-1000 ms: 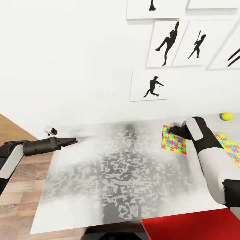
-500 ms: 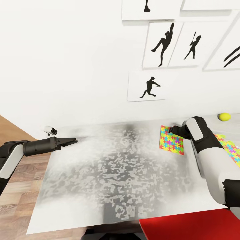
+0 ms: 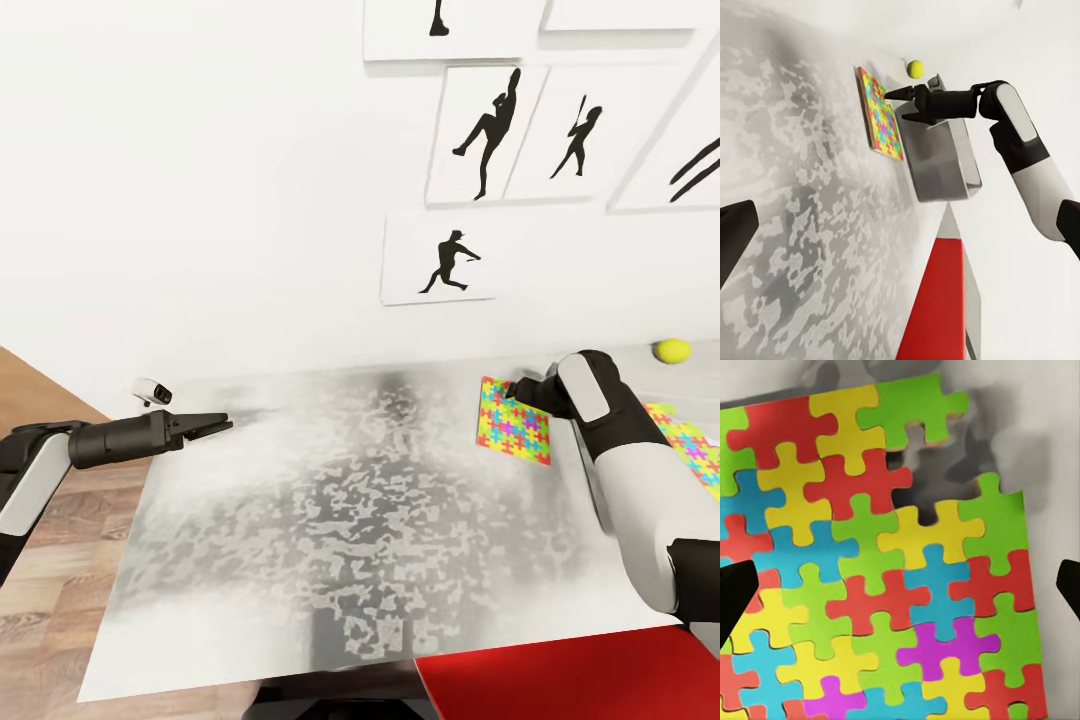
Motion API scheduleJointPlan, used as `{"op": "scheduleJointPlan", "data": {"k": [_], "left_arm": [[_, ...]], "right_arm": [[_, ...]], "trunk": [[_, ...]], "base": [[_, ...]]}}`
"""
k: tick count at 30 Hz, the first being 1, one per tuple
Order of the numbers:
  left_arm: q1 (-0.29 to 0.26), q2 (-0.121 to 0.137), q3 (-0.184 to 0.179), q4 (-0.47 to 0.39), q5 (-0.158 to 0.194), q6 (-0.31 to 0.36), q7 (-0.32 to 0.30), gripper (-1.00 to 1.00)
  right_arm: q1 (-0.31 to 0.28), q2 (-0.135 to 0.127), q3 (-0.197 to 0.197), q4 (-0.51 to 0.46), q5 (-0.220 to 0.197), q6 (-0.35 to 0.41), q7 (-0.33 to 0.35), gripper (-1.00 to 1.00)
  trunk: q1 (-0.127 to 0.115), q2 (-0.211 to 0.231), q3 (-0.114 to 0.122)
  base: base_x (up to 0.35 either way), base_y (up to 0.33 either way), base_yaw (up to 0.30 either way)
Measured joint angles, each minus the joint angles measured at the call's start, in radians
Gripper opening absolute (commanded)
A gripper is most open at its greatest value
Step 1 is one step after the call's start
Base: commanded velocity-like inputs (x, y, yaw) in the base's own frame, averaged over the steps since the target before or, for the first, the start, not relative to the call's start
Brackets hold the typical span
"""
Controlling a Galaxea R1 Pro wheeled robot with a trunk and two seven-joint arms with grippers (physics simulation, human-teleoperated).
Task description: Put all the toys in the child's room - the three board games (two on the bed and one on the table), the two jigsaw puzzles on the table, and the tennis ball on the table - inside the toy box on the table in the child's room.
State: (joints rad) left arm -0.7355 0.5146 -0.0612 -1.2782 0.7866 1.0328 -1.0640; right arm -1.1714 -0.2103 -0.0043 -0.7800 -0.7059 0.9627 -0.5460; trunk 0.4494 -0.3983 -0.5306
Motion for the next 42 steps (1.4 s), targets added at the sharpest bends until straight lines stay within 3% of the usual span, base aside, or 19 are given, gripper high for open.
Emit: {"op": "scheduleJointPlan", "data": {"k": [18,42], "left_arm": [[0.000,0.000,0.000,0.000,0.000,0.000,0.000,1.00],[0.000,0.000,0.000,0.000,-0.001,0.000,0.000,1.00]], "right_arm": [[-0.001,-0.003,0.000,0.006,0.003,0.001,0.037,1.00],[-0.002,-0.002,-0.001,-0.005,0.012,0.006,0.038,1.00]], "trunk": [[0.000,0.000,-0.014],[0.000,-0.001,-0.019]], "base": [[0.000,0.000,0.000],[0.000,0.005,0.000]]}}
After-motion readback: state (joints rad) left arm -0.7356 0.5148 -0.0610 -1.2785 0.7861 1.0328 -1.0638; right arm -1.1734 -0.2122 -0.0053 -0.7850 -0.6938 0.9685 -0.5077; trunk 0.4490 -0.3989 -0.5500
